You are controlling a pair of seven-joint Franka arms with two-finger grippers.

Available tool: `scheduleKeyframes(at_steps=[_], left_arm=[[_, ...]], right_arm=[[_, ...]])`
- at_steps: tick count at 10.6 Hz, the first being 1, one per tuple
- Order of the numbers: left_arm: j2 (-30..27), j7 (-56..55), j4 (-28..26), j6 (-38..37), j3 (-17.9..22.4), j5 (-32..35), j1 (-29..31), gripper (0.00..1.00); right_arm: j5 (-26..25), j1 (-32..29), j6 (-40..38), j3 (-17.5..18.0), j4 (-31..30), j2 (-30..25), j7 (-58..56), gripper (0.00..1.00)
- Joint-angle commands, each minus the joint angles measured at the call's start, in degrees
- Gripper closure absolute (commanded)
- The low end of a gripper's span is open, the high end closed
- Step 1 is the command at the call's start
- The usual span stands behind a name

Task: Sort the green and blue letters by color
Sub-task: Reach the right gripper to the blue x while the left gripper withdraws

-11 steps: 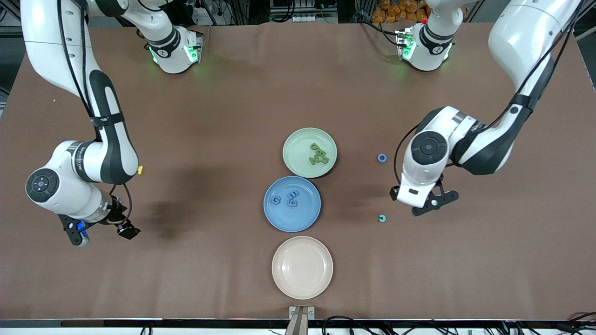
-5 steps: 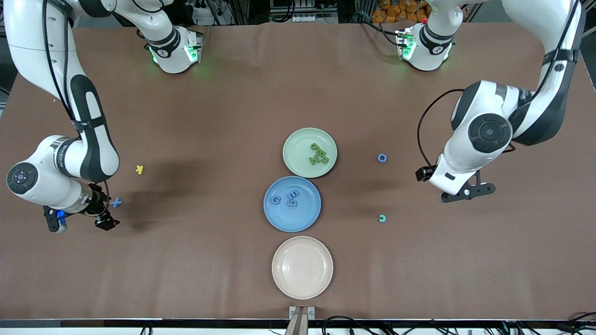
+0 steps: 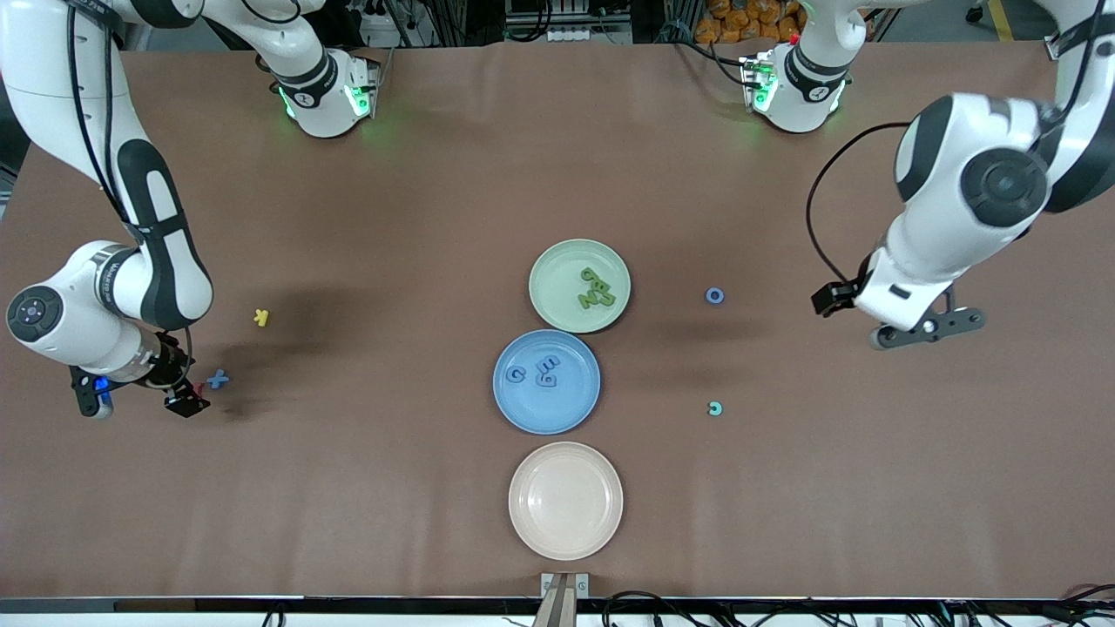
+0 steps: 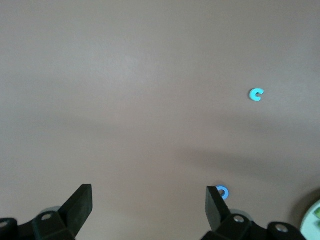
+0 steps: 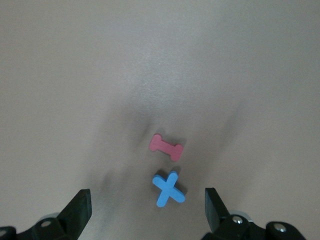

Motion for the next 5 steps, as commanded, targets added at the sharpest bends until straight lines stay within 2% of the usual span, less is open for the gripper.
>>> scheduleKeyframes(at_steps=[1,5], left_arm=[[-7.5,4.2,-1.5,0.0,1.3,-3.4,-0.4,0.0],[-10.3,5.3,2.0,-1.6,1.7,-6.1,0.4,0.0]], right_arm=[[0.6,-1.5,3.5,1.0,-4.3,-1.6,-1.3,0.0],[1.0,-1.6,6.5,2.0,-5.0,0.4,-1.2,0.0]])
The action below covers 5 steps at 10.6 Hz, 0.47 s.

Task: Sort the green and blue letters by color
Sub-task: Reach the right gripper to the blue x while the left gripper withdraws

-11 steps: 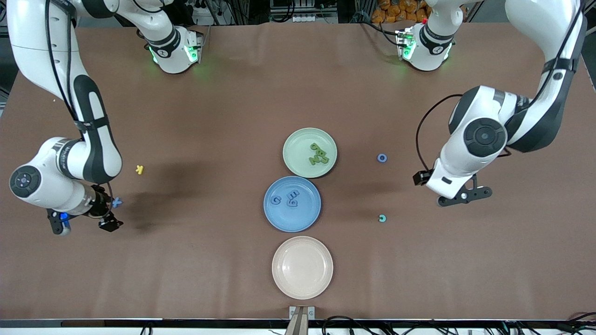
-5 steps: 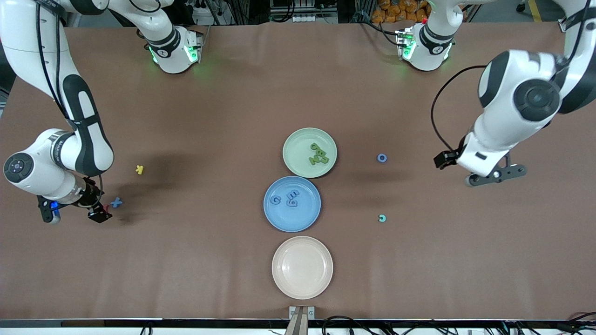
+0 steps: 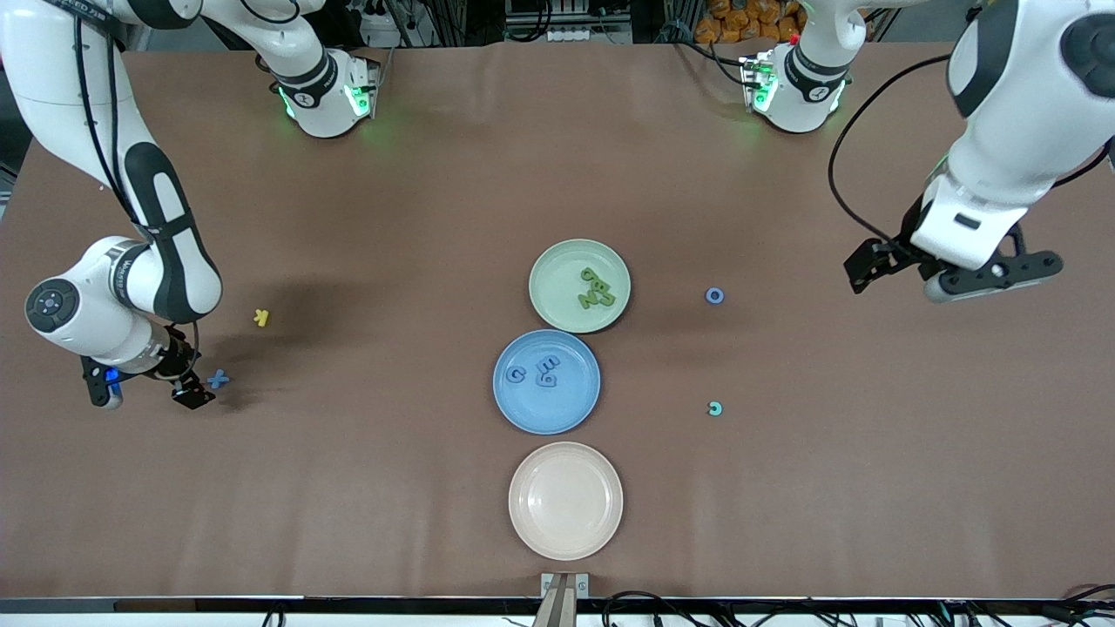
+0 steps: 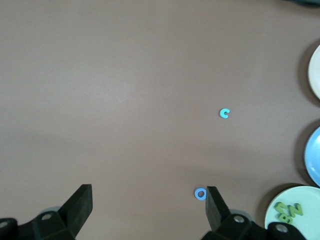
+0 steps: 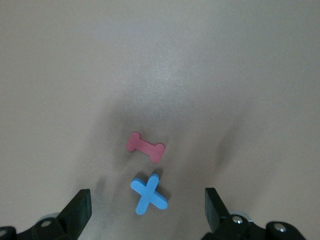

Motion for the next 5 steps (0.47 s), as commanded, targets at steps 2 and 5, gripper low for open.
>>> scheduleKeyframes(at_steps=[2,5], left_arm=[[-0.7,4.2,5.6,-6.4,0.5,-2.7,0.4,0.0],[0.6,15.0,9.3,-11.3,0.1,-3.9,0.2,0.0]], right_arm=[[1.3,-1.2,2.8,1.8,-1.0,0.9,-1.2,0.03],[1.3,-1.9,3.6,2.2,-1.0,1.8,-1.2,0.08]])
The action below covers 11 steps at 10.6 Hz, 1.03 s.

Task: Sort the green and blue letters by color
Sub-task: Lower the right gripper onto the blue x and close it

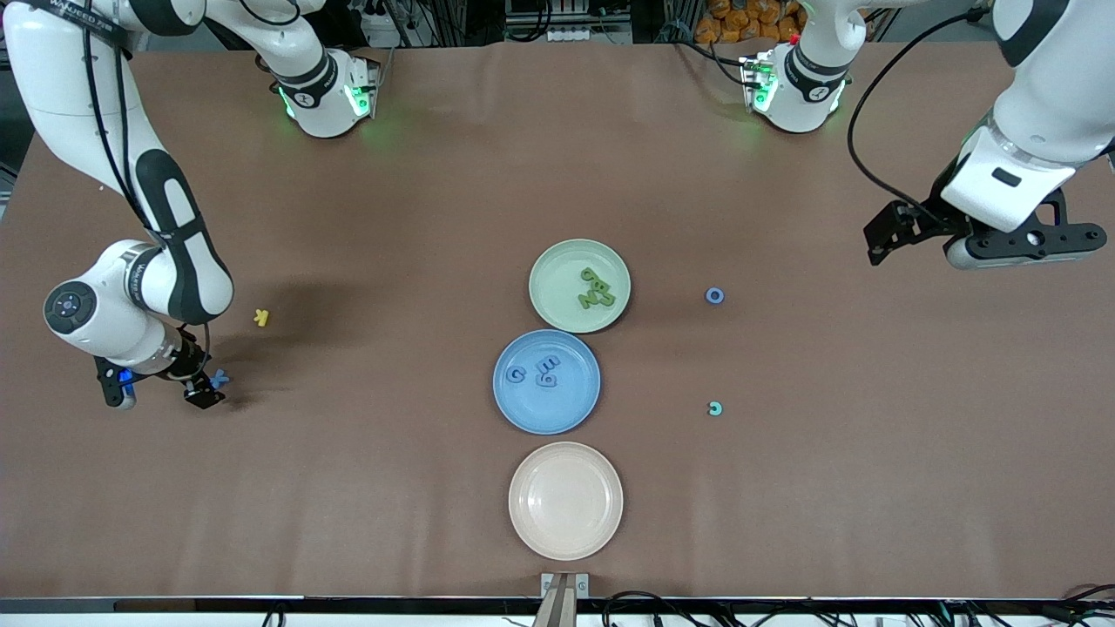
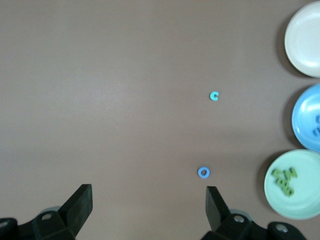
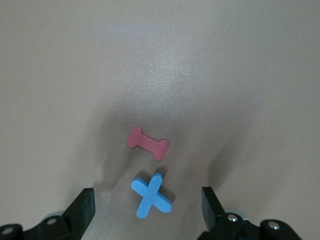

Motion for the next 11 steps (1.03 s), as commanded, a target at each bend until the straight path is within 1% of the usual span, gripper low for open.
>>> scheduleKeyframes(at_steps=[1,2,3,4,5,6,9,10,11], left_arm=[[1.4,5.4,3.3,-3.7,-0.4,-1.7,0.0,0.0],[1.3,5.6,3.3,-3.8,-0.5,-1.7,0.0,0.0],[1.1,5.6,3.3,-3.9,-0.6,-2.0,0.0,0.0],[1.0,5.4,4.8,-4.0,0.0,-5.4,0.4,0.0],[0.8,5.3,5.5,-4.4,0.2,-5.7,0.5,0.0],[0.5,4.5,6.1,-4.3,0.3,-5.7,0.6,0.0],[1.5,5.2,6.6,-4.0,-0.1,-2.0,0.4,0.0],[1.9,4.5,6.4,-4.0,-0.2,-1.0,0.4,0.0],[2.0,5.4,6.4,-4.3,-0.3,-1.0,0.5,0.0]], right_arm=[[1.1,-1.9,1.2,1.7,-0.6,0.4,-1.2,0.1],[1.2,-2.3,1.2,1.8,-0.6,0.6,-1.2,0.18],[1.4,-2.3,1.2,2.1,-0.6,0.6,-1.2,0.3],[1.5,-2.3,1.2,2.3,-0.6,0.6,-1.3,0.52],[1.5,-2.3,1.0,2.6,-0.6,0.6,-1.2,0.68],[1.5,-2.3,0.6,2.8,-0.4,0.6,-1.1,0.76],[1.5,-2.2,0.5,2.9,-0.3,0.6,-1.3,0.91],[1.4,-2.0,0.4,3.0,-0.1,0.6,-2.4,0.94],[1.5,-1.9,0.3,3.1,0.0,0.4,-4.0,0.94]])
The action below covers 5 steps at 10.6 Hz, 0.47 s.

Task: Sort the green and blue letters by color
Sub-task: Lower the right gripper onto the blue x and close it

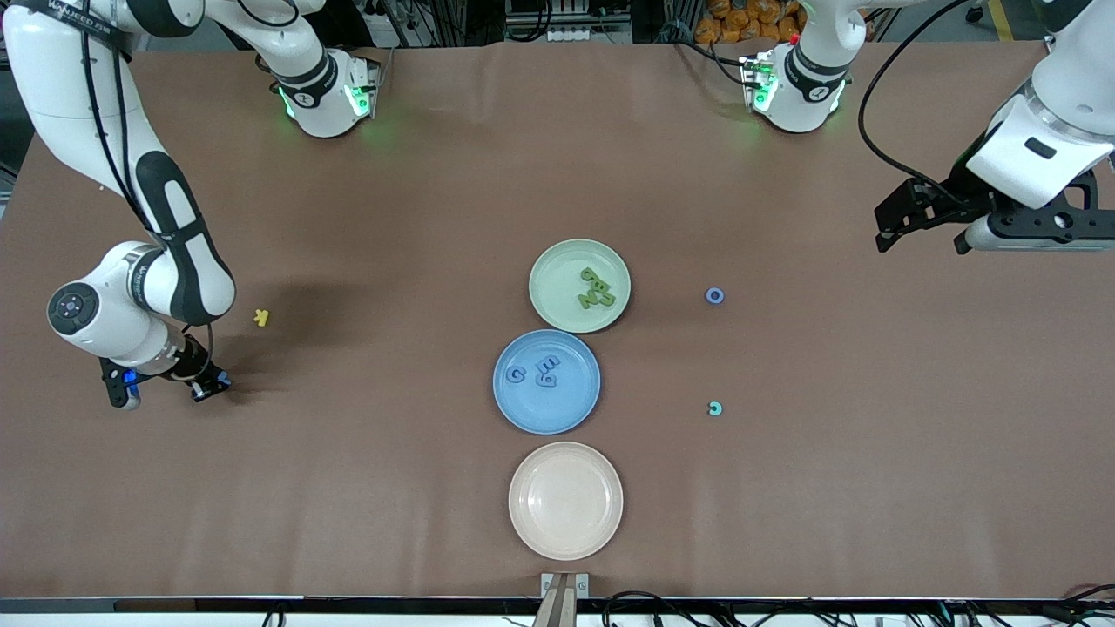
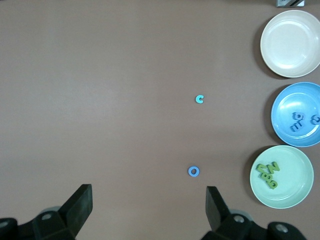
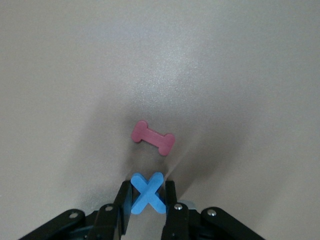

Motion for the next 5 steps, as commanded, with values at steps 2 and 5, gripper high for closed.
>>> scheduleKeyframes(at_steps=[2,5], left_arm=[[1.0,2.0,0.8,-1.7,-0.3,1.7,0.3,0.0],[1.0,2.6,0.8,-1.8,-0.4,1.7,0.2,0.0]], right_arm=[[0.9,-0.1,-2.5,3.5,1.8,-0.3,-6.0,0.93],[0.6,2.3,-6.7,5.7,4.2,-1.9,-8.3,0.92]])
